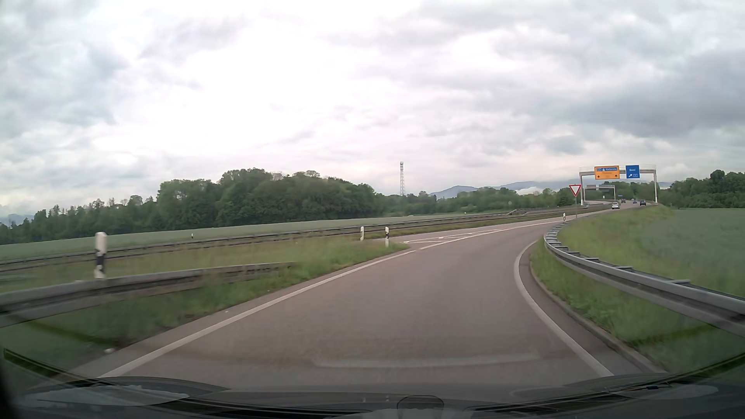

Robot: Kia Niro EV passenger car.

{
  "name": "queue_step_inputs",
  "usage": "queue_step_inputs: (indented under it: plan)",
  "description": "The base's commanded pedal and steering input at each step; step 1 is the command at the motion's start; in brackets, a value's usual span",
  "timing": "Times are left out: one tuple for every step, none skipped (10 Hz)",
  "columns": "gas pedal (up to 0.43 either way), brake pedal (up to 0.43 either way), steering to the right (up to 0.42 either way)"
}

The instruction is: Follow the waypoints while adhering to traffic rules and regulations

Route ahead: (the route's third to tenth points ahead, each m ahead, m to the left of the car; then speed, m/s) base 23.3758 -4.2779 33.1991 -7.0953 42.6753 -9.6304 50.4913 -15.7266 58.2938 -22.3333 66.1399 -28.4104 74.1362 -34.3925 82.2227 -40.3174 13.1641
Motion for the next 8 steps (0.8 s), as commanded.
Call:
queue_step_inputs:
  plan:
    - [0.087,0.0,0.083]
    - [0.087,0.0,0.083]
    - [0.087,0.0,0.083]
    - [0.087,0.0,0.083]
    - [0.087,0.0,0.083]
    - [0.087,0.0,0.083]
    - [0.087,0.0,0.083]
    - [0.087,0.0,0.083]
